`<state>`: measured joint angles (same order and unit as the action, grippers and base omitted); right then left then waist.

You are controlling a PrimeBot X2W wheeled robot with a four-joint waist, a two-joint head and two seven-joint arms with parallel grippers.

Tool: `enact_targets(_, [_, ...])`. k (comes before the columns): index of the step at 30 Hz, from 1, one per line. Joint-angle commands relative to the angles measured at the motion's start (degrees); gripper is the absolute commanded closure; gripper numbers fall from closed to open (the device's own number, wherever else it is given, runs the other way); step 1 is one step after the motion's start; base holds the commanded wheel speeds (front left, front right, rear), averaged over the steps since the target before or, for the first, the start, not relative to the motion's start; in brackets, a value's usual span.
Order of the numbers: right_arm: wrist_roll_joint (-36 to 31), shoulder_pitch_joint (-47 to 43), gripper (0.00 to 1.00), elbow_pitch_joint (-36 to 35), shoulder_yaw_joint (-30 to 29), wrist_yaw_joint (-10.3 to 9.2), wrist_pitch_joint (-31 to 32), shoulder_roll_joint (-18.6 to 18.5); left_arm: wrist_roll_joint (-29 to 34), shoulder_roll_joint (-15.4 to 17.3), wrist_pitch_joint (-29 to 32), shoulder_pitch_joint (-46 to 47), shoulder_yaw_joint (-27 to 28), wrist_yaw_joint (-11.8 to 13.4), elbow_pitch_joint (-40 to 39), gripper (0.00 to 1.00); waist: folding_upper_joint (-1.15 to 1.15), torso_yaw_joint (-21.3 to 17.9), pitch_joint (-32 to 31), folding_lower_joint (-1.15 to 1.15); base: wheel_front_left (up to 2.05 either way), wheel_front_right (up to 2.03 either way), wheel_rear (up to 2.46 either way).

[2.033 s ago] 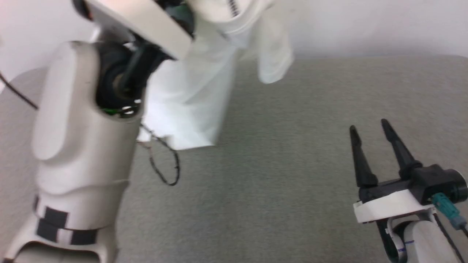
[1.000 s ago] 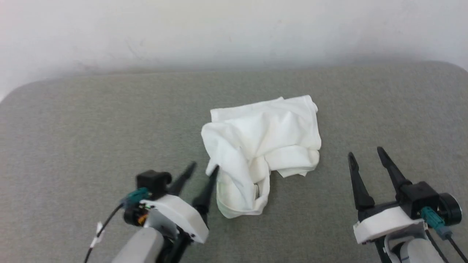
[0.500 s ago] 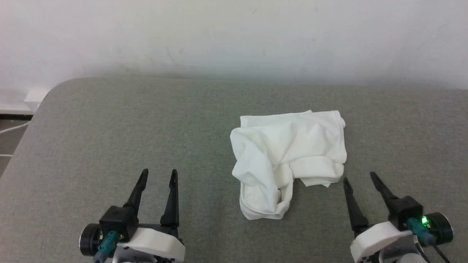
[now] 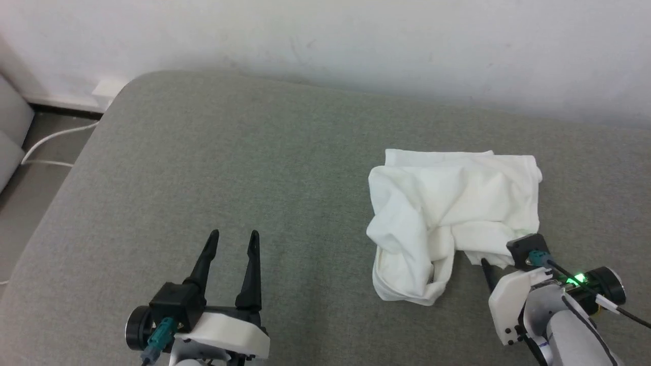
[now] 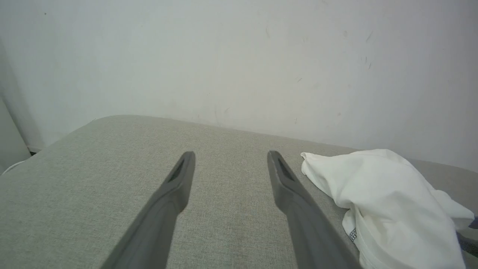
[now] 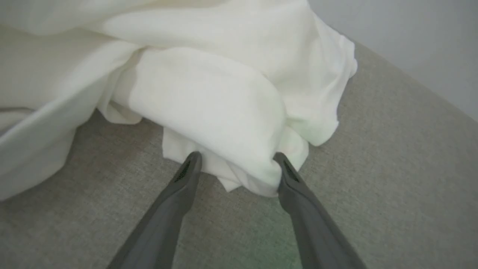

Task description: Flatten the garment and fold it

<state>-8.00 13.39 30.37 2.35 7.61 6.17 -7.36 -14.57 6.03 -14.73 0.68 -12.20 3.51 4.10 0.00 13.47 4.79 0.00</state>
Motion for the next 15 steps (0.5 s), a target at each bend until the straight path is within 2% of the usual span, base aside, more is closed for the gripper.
enact_targets(1, [0.3, 0.9, 0.5, 1.5, 0.7, -0.12, 0.9, -0.2, 0.5, -0.5, -0.3, 0.6, 0.5, -0.6, 0.3, 0.0, 0.0, 1.3, 1.2, 0.0, 0.0, 0.0, 0.0])
enact_targets(2, [0.3, 1.2, 0.95, 2.6, 1.3, -0.12, 1.2, -0.6, 0.7, -0.7, -0.3, 0.5, 0.7, -0.8, 0.4, 0.0, 0.0, 1.3, 1.3, 0.0, 0.0, 0.0, 0.0])
enact_targets(3, [0.5, 1.5, 1.0, 3.2, 1.8, -0.12, 0.9, -0.9, 0.8, -0.9, -0.3, 0.4, 0.9, -1.1, 0.6, 0.0, 0.0, 1.2, 1.3, 0.0, 0.0, 0.0, 0.0])
enact_targets(9, [1.7, -0.1, 1.0, 2.7, -1.2, -0.12, -1.2, -1.7, 1.5, -1.9, -0.3, -0.1, 2.3, -2.3, 1.2, 0.0, 0.0, -2.3, 0.5, 0.0, 0.0, 0.0, 0.0])
enact_targets(15, [1.8, -6.2, 1.0, -6.9, -7.8, -0.12, 1.3, -3.4, 2.3, -2.5, -0.3, 0.0, 3.2, -3.5, 1.4, 0.0, 0.0, -7.9, -0.8, 0.0, 0.0, 0.0, 0.0])
